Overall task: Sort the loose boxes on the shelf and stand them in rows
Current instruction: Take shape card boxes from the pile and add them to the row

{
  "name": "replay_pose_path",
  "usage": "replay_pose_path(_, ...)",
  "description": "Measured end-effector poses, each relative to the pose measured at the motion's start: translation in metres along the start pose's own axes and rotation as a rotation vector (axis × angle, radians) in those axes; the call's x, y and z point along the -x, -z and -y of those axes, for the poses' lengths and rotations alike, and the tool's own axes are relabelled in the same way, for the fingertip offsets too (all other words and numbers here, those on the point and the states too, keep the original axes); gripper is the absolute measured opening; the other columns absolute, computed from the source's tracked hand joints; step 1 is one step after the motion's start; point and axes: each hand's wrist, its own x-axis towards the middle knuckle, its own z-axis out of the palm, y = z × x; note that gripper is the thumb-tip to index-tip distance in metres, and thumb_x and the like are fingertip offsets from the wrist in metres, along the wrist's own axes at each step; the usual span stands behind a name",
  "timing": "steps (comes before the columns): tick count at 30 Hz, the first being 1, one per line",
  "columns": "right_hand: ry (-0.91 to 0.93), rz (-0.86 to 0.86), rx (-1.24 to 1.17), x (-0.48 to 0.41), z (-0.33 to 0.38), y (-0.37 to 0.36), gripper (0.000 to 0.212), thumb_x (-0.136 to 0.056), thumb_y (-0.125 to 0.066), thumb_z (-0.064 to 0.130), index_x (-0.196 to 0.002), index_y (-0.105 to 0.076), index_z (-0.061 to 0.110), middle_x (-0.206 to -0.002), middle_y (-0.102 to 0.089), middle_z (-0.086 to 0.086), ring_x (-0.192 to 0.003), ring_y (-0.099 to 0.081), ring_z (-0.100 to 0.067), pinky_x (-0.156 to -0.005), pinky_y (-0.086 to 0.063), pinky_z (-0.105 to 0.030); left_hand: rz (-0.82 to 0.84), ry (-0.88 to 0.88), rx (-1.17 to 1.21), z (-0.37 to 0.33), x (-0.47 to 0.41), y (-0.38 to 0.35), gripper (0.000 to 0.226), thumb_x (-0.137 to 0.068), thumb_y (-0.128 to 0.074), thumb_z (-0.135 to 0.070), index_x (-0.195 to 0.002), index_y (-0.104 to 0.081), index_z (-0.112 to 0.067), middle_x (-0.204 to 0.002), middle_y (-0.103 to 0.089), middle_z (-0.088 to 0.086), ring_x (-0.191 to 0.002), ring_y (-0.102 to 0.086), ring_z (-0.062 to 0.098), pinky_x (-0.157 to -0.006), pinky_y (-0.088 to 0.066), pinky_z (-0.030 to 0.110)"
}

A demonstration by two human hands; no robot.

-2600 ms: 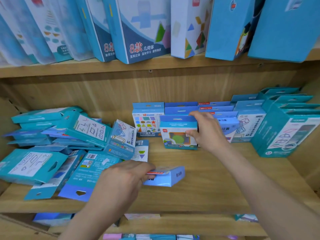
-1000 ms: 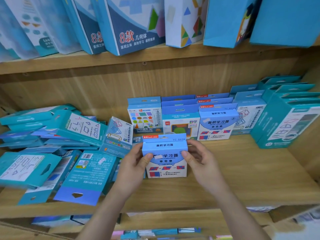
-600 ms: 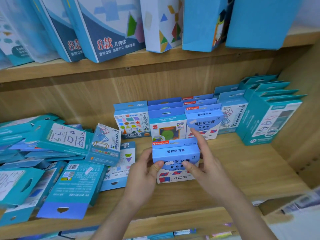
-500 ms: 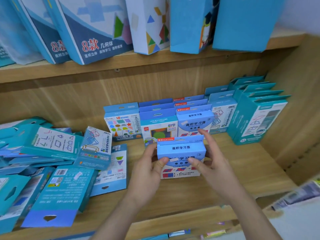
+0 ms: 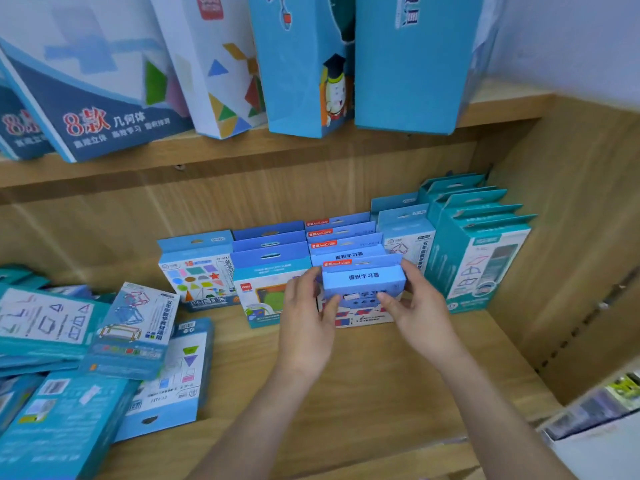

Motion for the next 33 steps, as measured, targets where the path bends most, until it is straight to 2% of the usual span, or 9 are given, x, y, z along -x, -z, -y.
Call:
replay_pose_path(3,-0.015,-0.014,0.041,-0.003,-0.011,-0.007,0.06,-0.083,-0.069,0.018,-0.133,-0.042,0.039,-0.12,-0.064,0.007,-0.114,-0.059,-0.019,-0.093,-0.05,-0.047,-0.022,0.015,-0.013,0.009,0.005,-0.002,0.054,-0.081,-0.07,-0.009,-0.128,-0.046,-0.02,-0.112,-0.056,-0.003,-0.095,-0.056,0.009,-0.083,-0.047,0.025)
replay_pose_path(11,-0.037,0.002,0.161,-0.008,-0.014,-0.011,0.043,-0.087,-0.064,0.024,-0.128,-0.052,0.032,-0.097,-0.073,0.007,-0.088,-0.069,-0.013,-0.081,-0.056,-0.043,-0.087,0.142,0.022,0.011,0.006,-0.008,0.045,-0.081,-0.072,-0.013,-0.123,-0.057,-0.022,-0.109,-0.068,-0.012,-0.095,-0.063,0.0,-0.088,-0.052,0.028)
replay_pose_path(19,-0.021,0.008,0.227,-0.014,-0.015,-0.011,0.029,-0.088,-0.062,0.028,-0.117,-0.06,0.026,-0.093,-0.074,0.005,-0.089,-0.069,-0.019,-0.077,-0.056,-0.042,-0.105,0.177,0.018,0.014,-0.001,-0.006,0.03,-0.079,-0.073,-0.011,-0.107,-0.065,-0.02,-0.085,-0.064,-0.023,-0.081,-0.061,-0.014,-0.072,-0.044,0.003)
replay_pose_path(23,-0.014,0.01,0.255,-0.015,-0.013,-0.009,0.027,-0.088,-0.063,0.024,-0.116,-0.061,0.021,-0.09,-0.074,0.002,-0.087,-0.068,-0.019,-0.077,-0.055,-0.037,-0.097,0.195,-0.02,0.015,-0.004,-0.006,0.031,-0.079,-0.074,-0.013,-0.108,-0.065,-0.02,-0.084,-0.065,-0.02,-0.077,-0.059,-0.015,-0.069,-0.043,0.002)
replay_pose_path(25,-0.012,0.018,0.266,-0.014,-0.011,-0.008,0.031,-0.088,-0.064,0.025,-0.119,-0.058,0.022,-0.091,-0.073,0.003,-0.087,-0.069,-0.018,-0.078,-0.056,-0.036,-0.091,0.208,-0.032,0.013,-0.004,-0.006,0.036,-0.08,-0.074,-0.014,-0.113,-0.06,-0.021,-0.086,-0.064,-0.019,-0.078,-0.059,-0.012,-0.072,-0.048,0.01)
replay_pose_path(27,-0.003,0.034,0.316,-0.015,-0.01,-0.007,0.032,-0.088,-0.064,0.028,-0.119,-0.056,0.024,-0.091,-0.073,0.002,-0.086,-0.068,-0.019,-0.076,-0.055,-0.036,-0.101,0.18,-0.078,0.01,-0.003,-0.005,0.047,-0.08,-0.073,-0.016,-0.119,-0.05,-0.028,-0.095,-0.066,-0.016,-0.081,-0.064,-0.001,-0.075,-0.054,0.028)
replay_pose_path(29,-0.005,0.058,0.408,-0.016,-0.007,-0.005,0.034,-0.089,-0.062,0.032,-0.121,-0.054,0.023,-0.092,-0.072,0.0,-0.086,-0.067,-0.024,-0.074,-0.054,-0.035,-0.087,0.093,-0.218,0.008,-0.002,-0.004,0.058,-0.081,-0.072,-0.019,-0.121,-0.035,-0.037,-0.106,-0.064,-0.011,-0.084,-0.066,0.012,-0.067,-0.055,0.038)
replay_pose_path(31,-0.009,0.07,0.46,-0.017,-0.005,-0.004,0.035,-0.09,-0.06,0.034,-0.122,-0.052,0.024,-0.094,-0.072,-0.001,-0.089,-0.066,-0.027,-0.075,-0.054,-0.037,-0.042,-0.072,-0.411,0.007,-0.002,-0.001,0.063,-0.082,-0.071,-0.02,-0.127,-0.031,-0.04,-0.108,-0.059,-0.003,-0.078,-0.064,0.019,-0.051,-0.052,0.038)
replay_pose_path(33,-0.018,0.088,0.475,-0.019,-0.003,-0.002,0.034,-0.09,-0.059,0.034,-0.121,-0.052,0.024,-0.096,-0.072,-0.001,-0.091,-0.066,-0.027,-0.076,-0.055,-0.039,0.035,-0.152,-0.564,0.005,-0.003,0.003,0.06,-0.087,-0.066,-0.023,-0.136,-0.035,-0.039,-0.105,-0.056,-0.001,-0.079,-0.06,0.021,-0.046,-0.046,0.032)
